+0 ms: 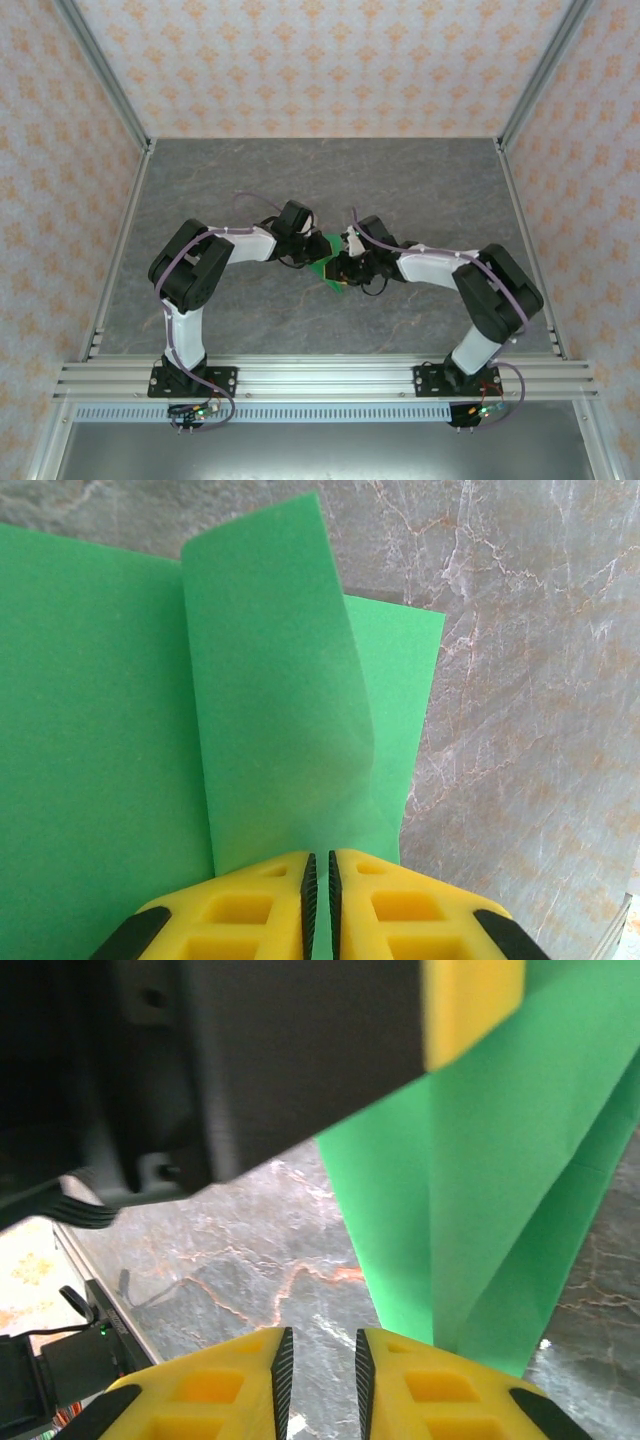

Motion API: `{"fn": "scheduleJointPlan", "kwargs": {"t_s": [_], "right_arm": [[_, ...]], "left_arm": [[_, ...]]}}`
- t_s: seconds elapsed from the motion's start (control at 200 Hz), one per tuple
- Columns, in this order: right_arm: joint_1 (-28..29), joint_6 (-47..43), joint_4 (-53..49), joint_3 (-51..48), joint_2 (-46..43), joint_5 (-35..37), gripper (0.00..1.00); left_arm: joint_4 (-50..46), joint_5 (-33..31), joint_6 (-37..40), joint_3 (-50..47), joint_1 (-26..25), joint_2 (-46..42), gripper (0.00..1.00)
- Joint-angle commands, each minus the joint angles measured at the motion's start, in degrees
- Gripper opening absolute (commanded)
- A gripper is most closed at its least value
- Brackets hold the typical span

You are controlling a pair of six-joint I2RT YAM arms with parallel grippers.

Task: Fold a paper plane with a square sheet of paper (fold left side to right side)
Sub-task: Fourth fold the wing at the center of the table.

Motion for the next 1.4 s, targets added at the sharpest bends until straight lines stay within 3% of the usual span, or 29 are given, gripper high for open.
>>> {"fn": "scheduleJointPlan", "kwargs": {"t_s": [0.0,1.036,1.396], "right_arm": [[0.11,0.16,-0.03,-0.05,1.17,-0.26,0.26],[1.47,-7.2,-13.93,2.49,3.71,7.88,0.25],[1.68,-9.25,-19.5,0.56,3.81,6.72,0.15]], "left_arm": [[-3.99,-3.15,0.36,-2.06,-0.13,1.48,0.16],[-4.15,-3.24,0.38,-1.7,-0.13,1.79,0.16],[-4.36,-3.33,0.39,-1.34,-0.13,2.18,0.16]]}}
